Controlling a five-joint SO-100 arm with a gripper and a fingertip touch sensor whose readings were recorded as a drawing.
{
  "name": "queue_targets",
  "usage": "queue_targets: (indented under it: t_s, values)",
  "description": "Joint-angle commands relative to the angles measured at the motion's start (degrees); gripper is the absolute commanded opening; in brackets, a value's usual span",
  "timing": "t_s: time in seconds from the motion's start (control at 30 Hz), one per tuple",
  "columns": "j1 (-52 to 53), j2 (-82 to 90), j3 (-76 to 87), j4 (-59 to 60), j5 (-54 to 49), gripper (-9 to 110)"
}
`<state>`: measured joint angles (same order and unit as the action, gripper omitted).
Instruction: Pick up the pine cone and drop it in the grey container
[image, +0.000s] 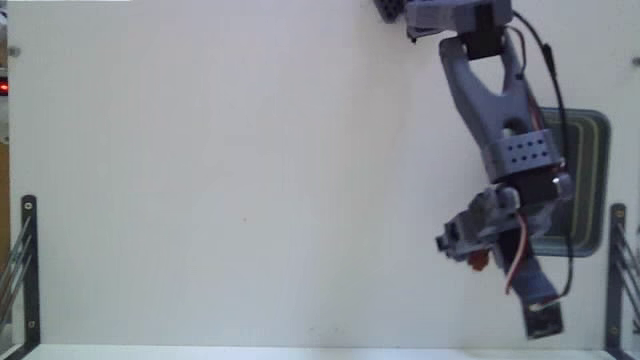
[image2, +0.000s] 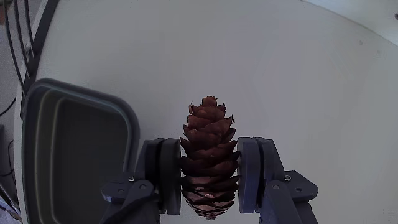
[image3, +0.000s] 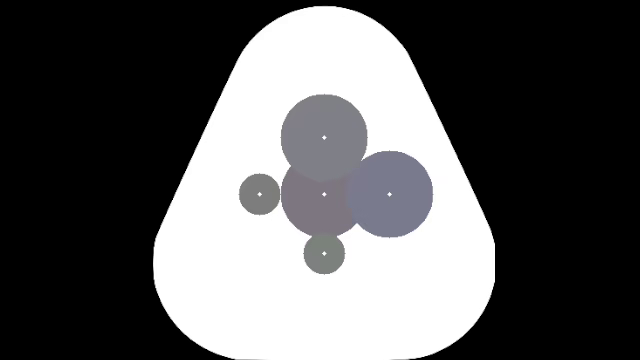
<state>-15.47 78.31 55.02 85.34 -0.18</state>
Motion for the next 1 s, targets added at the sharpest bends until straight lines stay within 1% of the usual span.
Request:
queue_targets:
  t_s: [0.0,0.5,0.97]
  values:
    - [-3.66,7.34,0.97,-1.23,0.18,48]
    - [-14.05,11.58,6.61,-2.60,0.18,48]
    - [-20.49,14.20,10.10,-3.45,0.18,48]
